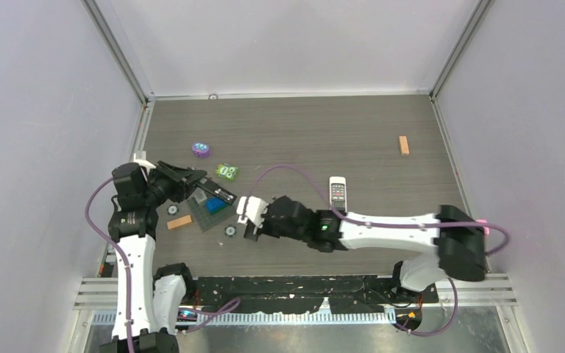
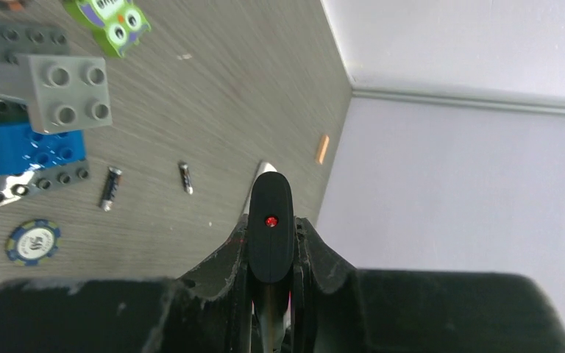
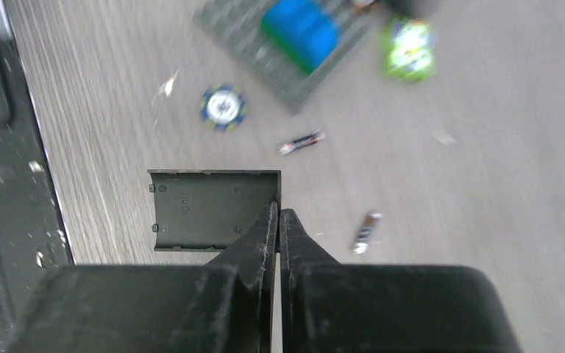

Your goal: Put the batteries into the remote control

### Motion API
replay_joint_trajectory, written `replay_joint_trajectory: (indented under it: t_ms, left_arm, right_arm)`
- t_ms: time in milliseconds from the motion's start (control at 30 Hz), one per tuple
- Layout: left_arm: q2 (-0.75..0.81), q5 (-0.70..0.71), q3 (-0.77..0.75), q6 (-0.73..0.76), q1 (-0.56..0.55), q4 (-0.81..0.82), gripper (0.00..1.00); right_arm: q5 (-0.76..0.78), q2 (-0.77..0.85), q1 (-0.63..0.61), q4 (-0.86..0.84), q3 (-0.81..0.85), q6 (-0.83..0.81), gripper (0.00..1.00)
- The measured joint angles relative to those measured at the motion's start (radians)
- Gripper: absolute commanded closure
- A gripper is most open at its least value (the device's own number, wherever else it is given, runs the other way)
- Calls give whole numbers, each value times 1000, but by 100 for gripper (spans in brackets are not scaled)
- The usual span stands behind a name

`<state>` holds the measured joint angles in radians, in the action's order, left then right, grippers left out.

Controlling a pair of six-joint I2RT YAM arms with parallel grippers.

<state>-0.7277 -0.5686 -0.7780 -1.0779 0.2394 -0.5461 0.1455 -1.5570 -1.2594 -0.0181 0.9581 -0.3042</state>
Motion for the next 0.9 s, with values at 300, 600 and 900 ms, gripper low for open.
replay_joint_trajectory:
  t_ms: [300, 600, 900]
  left_arm:
    - [-51, -140, 74, -130, -165, 148, 100]
    - [-34, -165, 113, -360, -330, 337, 100]
    - [71, -116, 129, -584, -380, 389, 100]
  right_arm:
    - [172, 510, 0, -59, -30, -71, 95]
    - [391, 566, -55, -253, -54, -265, 95]
    - [616, 423, -198, -611, -82, -625, 95]
